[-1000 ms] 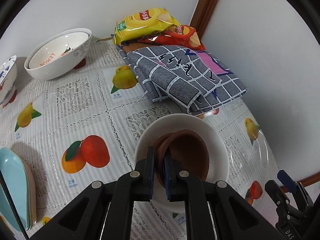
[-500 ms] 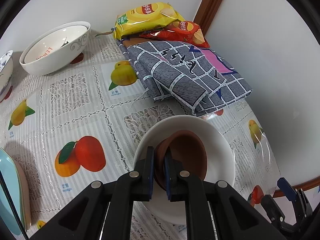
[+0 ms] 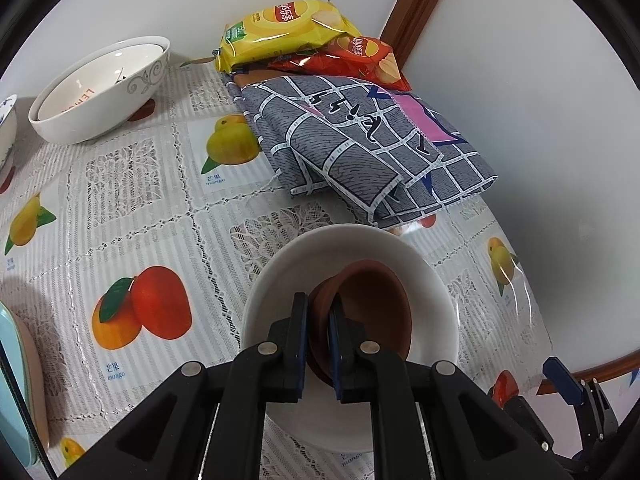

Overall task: Organize plates and bowls
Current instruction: 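Lower the left tool's brown bowl into the white bowl onto the other brown bowl, then open the left tool and release the brown bowl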

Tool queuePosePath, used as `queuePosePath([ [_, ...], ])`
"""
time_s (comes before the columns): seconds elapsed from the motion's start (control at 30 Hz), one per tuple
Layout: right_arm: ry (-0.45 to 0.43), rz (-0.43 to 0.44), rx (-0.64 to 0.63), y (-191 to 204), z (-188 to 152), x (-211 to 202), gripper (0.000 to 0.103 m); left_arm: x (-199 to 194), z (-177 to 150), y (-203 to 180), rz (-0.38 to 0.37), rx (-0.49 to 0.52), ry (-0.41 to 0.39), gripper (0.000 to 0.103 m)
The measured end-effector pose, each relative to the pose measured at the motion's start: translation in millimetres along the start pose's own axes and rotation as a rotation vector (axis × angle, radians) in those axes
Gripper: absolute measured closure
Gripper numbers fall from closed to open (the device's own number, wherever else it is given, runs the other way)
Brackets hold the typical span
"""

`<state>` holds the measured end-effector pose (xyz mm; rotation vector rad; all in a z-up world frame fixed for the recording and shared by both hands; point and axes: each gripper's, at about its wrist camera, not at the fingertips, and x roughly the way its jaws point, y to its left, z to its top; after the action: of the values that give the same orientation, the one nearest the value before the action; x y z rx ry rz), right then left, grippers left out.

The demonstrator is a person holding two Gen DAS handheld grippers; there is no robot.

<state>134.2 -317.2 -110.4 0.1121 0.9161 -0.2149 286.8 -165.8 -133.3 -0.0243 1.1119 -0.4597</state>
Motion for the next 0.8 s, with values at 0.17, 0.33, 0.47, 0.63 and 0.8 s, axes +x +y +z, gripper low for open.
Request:
queuePosePath([
  [0.17,0.009,-0.003,-0.012,1,0,1,0.036,-1,-2,-1,0.003,0.019,0.014,0.092],
  [0.33,0.009,0.01,-0.007,3,-1,-1,0.036,-6,-5,0,0.009,0.019,0.028,0.091],
  [0.47,0.008,0.023,-0.001,7,1,-5,0.036,-19,-8,-4,0.029,0.043,0.018,0.086],
  [0.63,0.003,0.052,0.035,5,4,-13,0.036,-41,-12,-4,0.033,0.051,-0.012,0.084],
  [0.8,-0.009,0.043,0.054,8,10,-28,0.036,-67,-17,1,0.054,0.052,-0.044,0.082],
])
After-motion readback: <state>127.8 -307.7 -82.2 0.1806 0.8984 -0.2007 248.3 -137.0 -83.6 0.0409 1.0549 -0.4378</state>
